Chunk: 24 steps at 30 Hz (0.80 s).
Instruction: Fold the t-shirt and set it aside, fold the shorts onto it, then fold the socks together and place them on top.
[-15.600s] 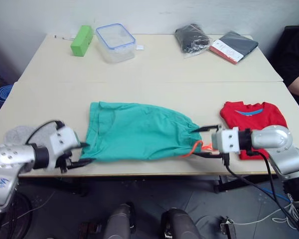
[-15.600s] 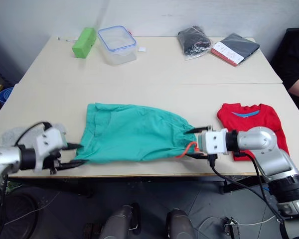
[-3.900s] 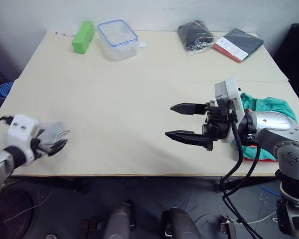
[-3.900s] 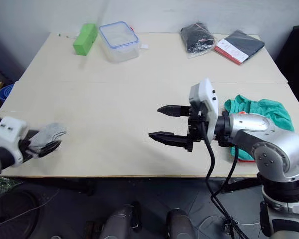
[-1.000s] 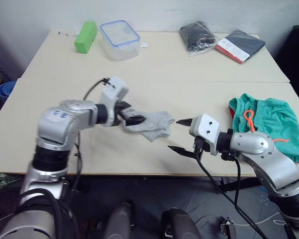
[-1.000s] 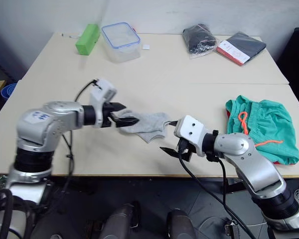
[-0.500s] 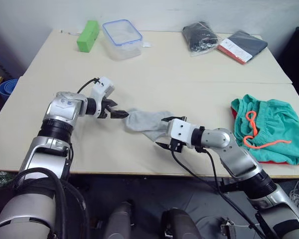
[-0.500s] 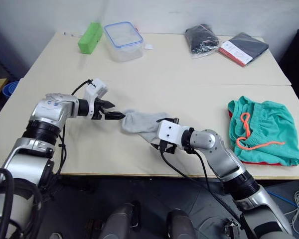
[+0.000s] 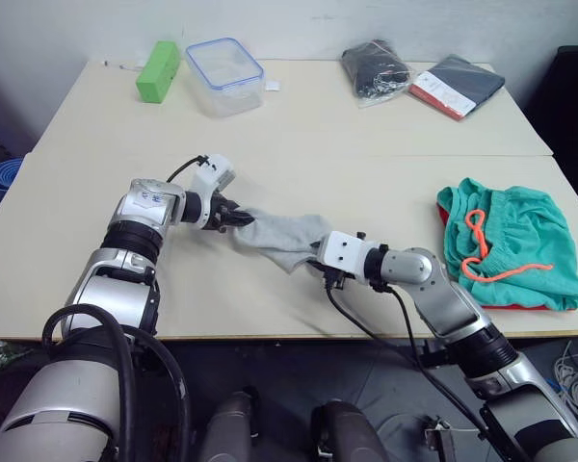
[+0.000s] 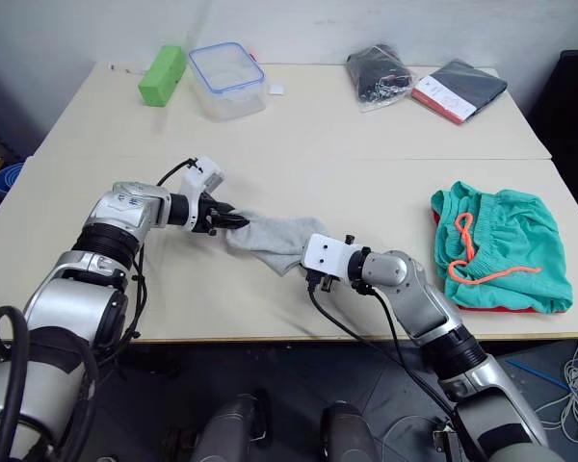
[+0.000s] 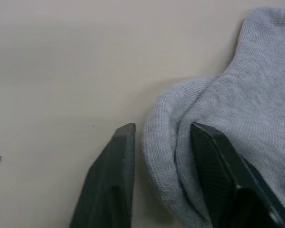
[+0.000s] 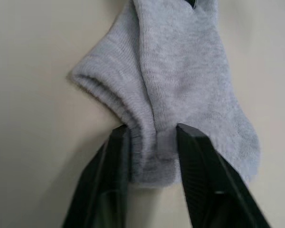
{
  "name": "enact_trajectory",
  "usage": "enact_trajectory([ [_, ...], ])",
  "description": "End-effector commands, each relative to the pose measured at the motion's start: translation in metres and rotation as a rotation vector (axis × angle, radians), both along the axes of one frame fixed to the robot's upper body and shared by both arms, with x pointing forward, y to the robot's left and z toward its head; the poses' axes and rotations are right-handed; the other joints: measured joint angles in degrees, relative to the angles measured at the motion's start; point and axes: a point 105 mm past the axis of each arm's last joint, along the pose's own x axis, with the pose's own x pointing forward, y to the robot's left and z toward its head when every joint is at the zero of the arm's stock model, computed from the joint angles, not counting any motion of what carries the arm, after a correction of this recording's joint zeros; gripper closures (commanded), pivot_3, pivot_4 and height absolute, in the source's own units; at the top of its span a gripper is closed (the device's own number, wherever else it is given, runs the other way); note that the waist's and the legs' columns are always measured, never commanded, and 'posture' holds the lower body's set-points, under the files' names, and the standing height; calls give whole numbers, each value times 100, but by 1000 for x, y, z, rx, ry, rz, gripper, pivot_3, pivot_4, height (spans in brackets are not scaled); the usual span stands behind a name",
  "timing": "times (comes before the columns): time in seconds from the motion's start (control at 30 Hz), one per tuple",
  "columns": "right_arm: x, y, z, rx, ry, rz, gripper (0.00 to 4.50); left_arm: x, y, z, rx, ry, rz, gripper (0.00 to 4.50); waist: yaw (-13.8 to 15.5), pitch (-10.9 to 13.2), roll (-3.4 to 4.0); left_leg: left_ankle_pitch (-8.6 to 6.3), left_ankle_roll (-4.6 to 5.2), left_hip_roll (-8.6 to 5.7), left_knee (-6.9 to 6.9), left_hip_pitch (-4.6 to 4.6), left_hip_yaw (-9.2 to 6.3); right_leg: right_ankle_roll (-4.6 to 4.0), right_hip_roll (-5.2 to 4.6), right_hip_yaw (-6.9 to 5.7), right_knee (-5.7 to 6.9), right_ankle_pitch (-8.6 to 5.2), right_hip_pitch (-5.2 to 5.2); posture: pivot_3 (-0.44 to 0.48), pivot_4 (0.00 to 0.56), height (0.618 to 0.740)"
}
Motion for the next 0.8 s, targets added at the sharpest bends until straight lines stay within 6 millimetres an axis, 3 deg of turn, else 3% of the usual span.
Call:
enact_trajectory([
  [0.03,0,-5,12,-29,-62,46,4484,-10,-1,-2,12,34,-50,3870,-3,0,0,0,0,-1,0,0,0,0,0,1,0,0,0,0,150,740],
  [0.1,-3,-10,14,-63,-80,89,4500,-18,2,-7,18,50,-55,4473,-6,0,0,0,0,0,-2,1,0,0,0,1,0,0,0,0,150,740],
  [0.33,-11,-30,28,-174,-174,302,4500,-67,8,-11,-12,103,-6,4473,-42,0,1,-1,-1,4,-9,16,1,-1,1,13,-1,0,11,0,150,740],
  [0.53,-3,-48,23,-259,-214,368,4500,-106,-8,-25,-62,164,86,4473,-3,0,1,-3,1,6,-3,42,-15,-1,2,5,-17,-2,58,0,150,740],
  [0.7,-6,-42,11,-286,-202,384,4500,-108,-8,-25,-86,132,171,4473,8,0,1,-6,4,0,19,43,-47,2,2,-14,-27,-4,89,0,150,740],
  [0.73,-7,-42,10,-281,-190,376,4500,-108,-6,-23,-89,119,184,4252,7,0,1,-5,4,1,19,42,-50,2,3,-18,-27,-4,90,0,150,740],
  [0.8,-10,-42,8,-282,-175,366,3938,-109,-1,-18,-76,87,175,3772,5,0,1,-6,2,1,18,41,-53,2,3,-23,-27,-4,90,0,150,740],
])
